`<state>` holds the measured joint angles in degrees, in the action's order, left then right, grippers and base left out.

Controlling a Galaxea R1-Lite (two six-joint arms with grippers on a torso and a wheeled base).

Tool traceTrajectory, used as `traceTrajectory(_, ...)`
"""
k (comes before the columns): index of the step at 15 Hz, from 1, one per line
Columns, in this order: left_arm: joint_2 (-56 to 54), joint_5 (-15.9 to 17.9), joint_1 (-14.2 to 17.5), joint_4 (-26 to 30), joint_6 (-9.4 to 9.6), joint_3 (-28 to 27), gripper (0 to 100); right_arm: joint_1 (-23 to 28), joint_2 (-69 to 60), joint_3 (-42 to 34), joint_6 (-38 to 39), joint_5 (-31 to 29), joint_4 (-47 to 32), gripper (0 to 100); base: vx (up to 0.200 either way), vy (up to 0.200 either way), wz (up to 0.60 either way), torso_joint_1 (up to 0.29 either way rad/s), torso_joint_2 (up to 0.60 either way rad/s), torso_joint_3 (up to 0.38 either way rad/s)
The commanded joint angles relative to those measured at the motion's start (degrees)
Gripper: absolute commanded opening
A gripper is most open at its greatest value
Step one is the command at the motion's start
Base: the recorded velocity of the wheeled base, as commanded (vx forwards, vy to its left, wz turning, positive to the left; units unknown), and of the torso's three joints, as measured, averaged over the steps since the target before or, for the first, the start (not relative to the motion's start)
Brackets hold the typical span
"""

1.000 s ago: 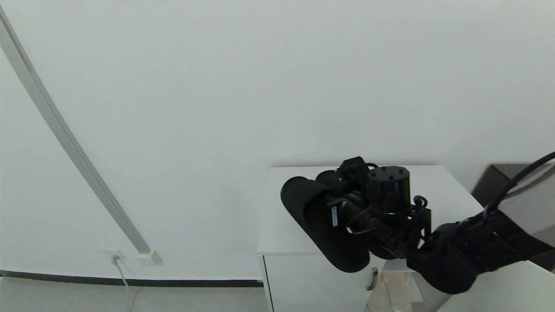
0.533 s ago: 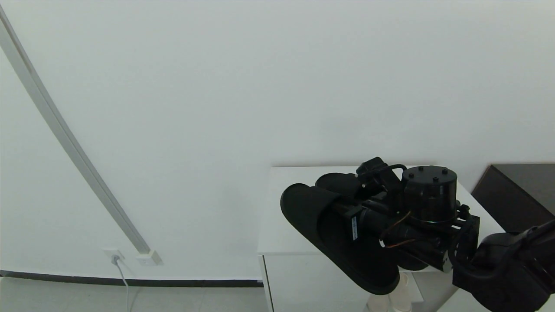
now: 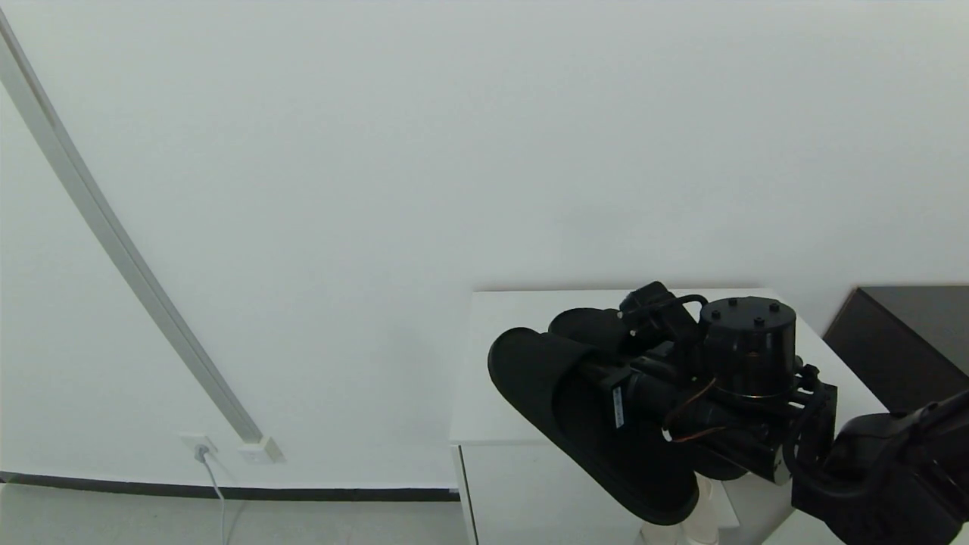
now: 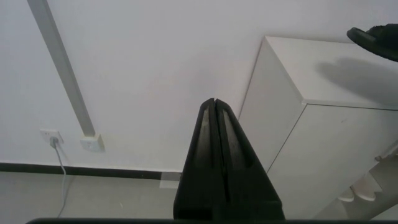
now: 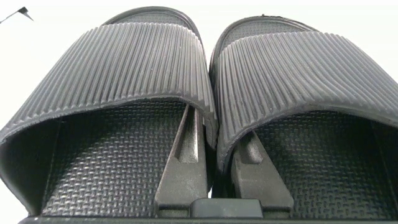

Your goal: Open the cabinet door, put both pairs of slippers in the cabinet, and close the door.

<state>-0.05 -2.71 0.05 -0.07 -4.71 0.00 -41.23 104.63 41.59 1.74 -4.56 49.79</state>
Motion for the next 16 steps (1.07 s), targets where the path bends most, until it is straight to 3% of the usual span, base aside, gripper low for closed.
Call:
traceTrajectory(1, 0.1, 0.0, 0.0, 0.0, -0.04, 0.0, 0, 0.0, 0.3, -0.2, 0.0, 0.0, 0.0, 0, -0.200, 0.000, 0.00, 0.022, 0.01, 0.002)
traceTrajectory(9, 0.0, 0.0, 0.0, 0.0, -0.04, 0.0, 0, 0.0, 0.3, -0.5, -0.7, 0.1, -0.1, 0, -0.200, 0.000, 0.00, -0.001, 0.00, 0.002)
traceTrajectory(16, 0.0, 0.0, 0.0, 0.0, -0.13, 0.0, 0, -0.2, 0.1, -1.6, -1.2, 0.0, 0.0, 0, 0.000, 0.000, 0.00, 0.000, 0.00, 0.000)
